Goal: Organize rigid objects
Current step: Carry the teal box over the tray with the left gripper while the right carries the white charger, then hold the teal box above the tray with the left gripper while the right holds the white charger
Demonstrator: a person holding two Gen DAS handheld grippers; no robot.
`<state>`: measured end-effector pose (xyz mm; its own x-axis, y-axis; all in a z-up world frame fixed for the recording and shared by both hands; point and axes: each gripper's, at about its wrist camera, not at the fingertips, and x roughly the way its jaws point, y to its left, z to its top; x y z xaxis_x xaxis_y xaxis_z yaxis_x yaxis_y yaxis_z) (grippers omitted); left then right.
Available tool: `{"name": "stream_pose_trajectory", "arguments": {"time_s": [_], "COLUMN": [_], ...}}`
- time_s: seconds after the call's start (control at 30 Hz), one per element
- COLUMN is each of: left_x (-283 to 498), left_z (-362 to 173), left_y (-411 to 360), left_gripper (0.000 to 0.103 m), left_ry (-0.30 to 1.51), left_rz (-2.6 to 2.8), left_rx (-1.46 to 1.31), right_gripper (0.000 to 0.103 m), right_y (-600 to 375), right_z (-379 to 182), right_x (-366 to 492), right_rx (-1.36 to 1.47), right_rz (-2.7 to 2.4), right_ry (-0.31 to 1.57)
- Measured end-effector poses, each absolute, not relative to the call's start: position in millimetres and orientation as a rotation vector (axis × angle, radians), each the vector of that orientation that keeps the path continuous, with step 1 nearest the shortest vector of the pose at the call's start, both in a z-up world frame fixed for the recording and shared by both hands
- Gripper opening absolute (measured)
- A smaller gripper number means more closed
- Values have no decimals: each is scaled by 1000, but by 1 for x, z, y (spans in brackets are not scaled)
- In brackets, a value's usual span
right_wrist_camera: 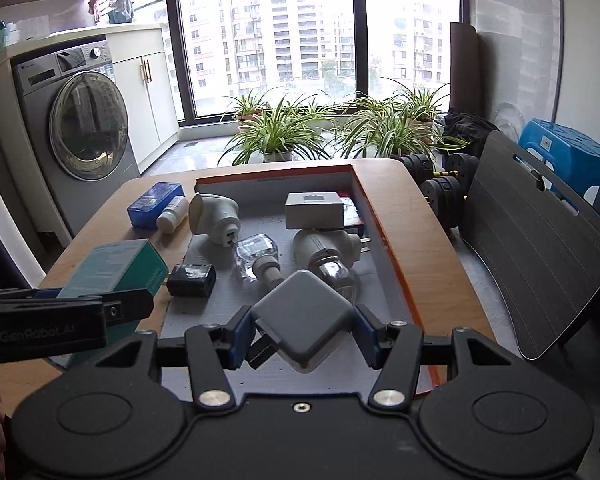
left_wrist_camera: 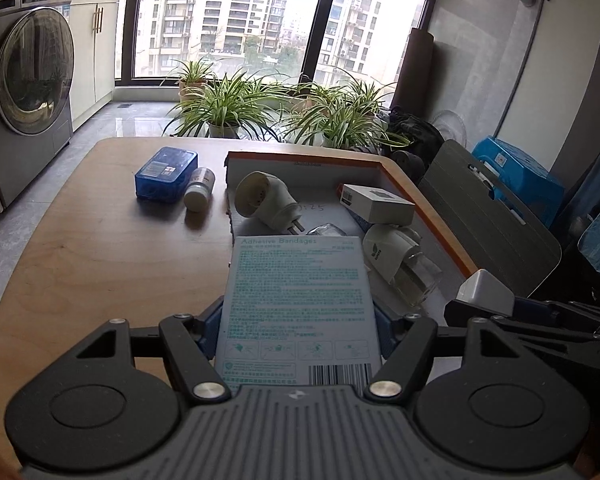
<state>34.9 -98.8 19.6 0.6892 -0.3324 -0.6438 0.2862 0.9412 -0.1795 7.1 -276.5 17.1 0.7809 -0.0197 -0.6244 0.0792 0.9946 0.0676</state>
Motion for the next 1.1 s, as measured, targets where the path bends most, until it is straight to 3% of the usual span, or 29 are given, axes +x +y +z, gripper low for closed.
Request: {"name": "stream_pose_trajectory", "arguments": {"time_s": [1.1], "left_x": [43], "left_z": [12], "left_y": [-122], "left_gripper": [72], "left_ry": [763], "left_rz": [-357], "left_rx": [-61], "right_gripper": [65], "right_y": [-291], "right_z": [8], "right_x": [19], "right_rx": [112], "right_rz": [-80], "right_ry": [696]}}
